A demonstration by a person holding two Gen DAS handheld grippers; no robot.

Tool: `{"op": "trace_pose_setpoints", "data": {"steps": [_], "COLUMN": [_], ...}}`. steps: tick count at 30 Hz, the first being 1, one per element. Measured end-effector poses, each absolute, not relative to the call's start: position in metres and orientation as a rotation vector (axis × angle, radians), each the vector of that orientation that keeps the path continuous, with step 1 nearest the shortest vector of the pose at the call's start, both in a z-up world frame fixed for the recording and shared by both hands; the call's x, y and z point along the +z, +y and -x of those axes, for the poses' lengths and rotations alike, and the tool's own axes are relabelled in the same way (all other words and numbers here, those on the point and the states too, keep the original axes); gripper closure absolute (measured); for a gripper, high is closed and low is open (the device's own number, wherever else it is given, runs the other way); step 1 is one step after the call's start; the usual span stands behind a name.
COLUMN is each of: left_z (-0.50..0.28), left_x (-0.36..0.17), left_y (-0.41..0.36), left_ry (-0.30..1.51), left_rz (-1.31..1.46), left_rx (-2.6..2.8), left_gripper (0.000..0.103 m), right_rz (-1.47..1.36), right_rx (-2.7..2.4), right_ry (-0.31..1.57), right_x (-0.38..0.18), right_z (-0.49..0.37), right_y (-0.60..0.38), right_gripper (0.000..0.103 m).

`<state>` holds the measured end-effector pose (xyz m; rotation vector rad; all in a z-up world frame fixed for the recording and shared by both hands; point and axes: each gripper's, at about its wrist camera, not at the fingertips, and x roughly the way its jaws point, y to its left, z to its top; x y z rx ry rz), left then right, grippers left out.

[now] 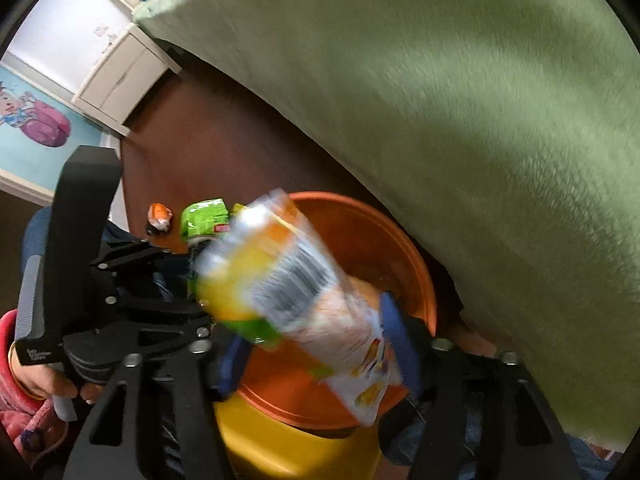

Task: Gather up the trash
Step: 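Drop the green bag and juice pouch into the orange basin with both grippers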

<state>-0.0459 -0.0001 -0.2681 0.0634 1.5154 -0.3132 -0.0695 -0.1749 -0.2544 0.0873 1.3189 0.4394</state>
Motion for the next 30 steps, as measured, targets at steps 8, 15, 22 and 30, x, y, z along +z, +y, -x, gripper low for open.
{"op": "trace_pose_setpoints", "data": {"steps": [8,15,22,30], "left_z": [0.054,0.056,0.058,0.054], "left_x": [-0.276,-0.275,-0.259,-0.218], "left_y": [-0.001,0.005,-0.001,0.009], "left_ry": [1.523,1.508,1.475,1.358], "left_rz": [-0.053,-0.044,-0.052,-0.045], "left_rx": [-0.277,-0.278,-0.267,-0.246], "left_gripper": [0.029,0.028,0.028,0.028], "right_rz": [-0.078,-0.082,-0.09,-0.081], "right_rx": [0.409,0.412,0.402,0.416], "right_ry": [1.29,1.257,1.227,1.08], "right_x": [-0.257,-0.248,-0.237,-0.18], "right_z": [0.076,0.079,0.08,0.091], "right_y": [-0.187,-0.192,-0.2,-0.211], "right_gripper": [0.024,0.023,0.023,0.022]}}
